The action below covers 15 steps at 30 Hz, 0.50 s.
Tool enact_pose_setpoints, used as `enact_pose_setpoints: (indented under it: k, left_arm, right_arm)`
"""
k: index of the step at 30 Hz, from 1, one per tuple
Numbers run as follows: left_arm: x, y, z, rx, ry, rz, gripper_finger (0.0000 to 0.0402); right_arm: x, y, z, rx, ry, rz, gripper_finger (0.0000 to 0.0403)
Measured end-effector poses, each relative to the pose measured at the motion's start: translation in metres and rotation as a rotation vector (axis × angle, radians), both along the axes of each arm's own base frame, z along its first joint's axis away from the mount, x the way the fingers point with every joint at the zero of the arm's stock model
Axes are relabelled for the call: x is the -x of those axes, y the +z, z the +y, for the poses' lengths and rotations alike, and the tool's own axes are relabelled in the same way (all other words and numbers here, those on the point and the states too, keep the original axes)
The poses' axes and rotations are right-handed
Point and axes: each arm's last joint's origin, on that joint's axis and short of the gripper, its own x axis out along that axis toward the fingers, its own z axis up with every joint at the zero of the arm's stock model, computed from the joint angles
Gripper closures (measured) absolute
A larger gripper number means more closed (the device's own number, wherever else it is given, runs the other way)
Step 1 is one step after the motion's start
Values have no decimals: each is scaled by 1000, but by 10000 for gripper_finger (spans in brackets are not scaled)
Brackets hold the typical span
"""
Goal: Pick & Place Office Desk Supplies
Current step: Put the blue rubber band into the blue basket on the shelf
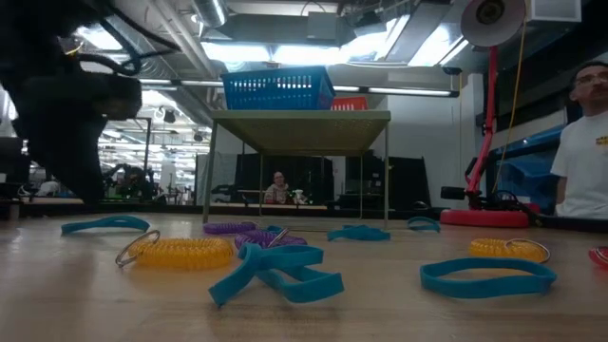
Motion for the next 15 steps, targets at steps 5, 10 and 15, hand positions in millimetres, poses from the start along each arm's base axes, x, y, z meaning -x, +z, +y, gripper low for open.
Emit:
enact_pose_setpoints:
  k: [5, 10, 15]
  left_arm:
    - [-9, -4, 8, 6, -18, 9, 267]
    - [-19, -16, 11, 26, -60, 44, 270]
    - [-22, -29, 11, 7, -50, 114, 272]
  right_arm:
    - [0, 0, 0, 0, -1, 0, 172]
    - [0, 0, 0, -1, -2, 1, 172]
    - [0, 0, 0, -5, -2, 2, 172]
